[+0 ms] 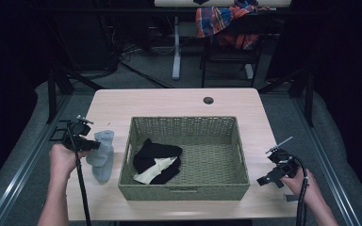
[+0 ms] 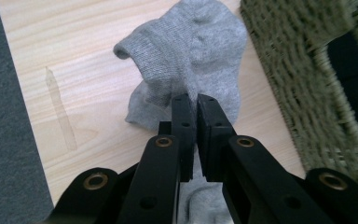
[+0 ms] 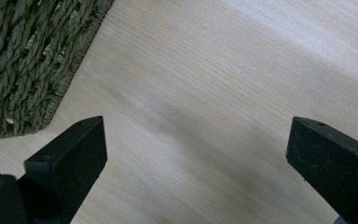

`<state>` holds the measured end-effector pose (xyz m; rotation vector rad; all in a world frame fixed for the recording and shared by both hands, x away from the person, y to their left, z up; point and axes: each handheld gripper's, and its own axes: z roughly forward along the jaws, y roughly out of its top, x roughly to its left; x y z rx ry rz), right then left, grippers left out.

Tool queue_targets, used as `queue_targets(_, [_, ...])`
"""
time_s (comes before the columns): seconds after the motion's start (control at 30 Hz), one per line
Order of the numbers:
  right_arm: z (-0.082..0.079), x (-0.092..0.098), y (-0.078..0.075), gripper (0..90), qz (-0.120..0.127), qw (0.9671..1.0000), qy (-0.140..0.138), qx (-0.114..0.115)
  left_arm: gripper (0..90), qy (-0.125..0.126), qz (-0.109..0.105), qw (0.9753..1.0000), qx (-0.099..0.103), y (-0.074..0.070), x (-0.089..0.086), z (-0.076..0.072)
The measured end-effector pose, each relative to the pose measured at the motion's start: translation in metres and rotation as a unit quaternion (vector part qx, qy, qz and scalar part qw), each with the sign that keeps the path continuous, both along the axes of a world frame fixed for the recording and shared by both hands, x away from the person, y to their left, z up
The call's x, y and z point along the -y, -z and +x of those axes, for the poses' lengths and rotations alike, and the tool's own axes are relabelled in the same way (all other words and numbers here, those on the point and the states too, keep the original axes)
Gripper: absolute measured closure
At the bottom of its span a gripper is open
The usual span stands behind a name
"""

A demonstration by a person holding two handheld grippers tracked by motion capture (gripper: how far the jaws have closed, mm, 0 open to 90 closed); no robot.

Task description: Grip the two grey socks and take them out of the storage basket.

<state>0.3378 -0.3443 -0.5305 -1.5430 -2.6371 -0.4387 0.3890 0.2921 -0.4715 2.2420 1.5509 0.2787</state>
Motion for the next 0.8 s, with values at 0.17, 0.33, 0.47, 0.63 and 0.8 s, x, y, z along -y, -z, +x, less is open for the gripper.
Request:
queue_targets(0.17, [-0.001,-0.002,0.002,4.8,0.005,0.9999,0.012,0.009,86.6,0.0,0.007,0.9998,-0.018,0.013,0.0,0.003])
queue_targets(0.33, [0.0,-0.001,0.0,4.8,-0.006,1.0,-0.001,-0.001,86.4,0.001,0.015,0.999,-0.041,0.025,0.002,0.006])
queue_targets(0.47, [0.0,0.0,0.0,4.8,-0.004,1.0,-0.004,-0.002,83.5,-0.004,0.017,0.9985,-0.053,0.031,-0.002,0.007])
queue_targets(0.63, [-0.001,-0.001,0.001,4.9,-0.001,0.9999,0.009,0.007,45.5,-0.022,0.016,0.9993,-0.024,0.02,-0.006,0.001])
queue_targets(0.8, [0.0,0.0,0.0,5.0,-0.004,1.0,-0.002,0.0,15.4,-0.03,0.008,0.9994,0.015,0.008,-0.006,-0.008])
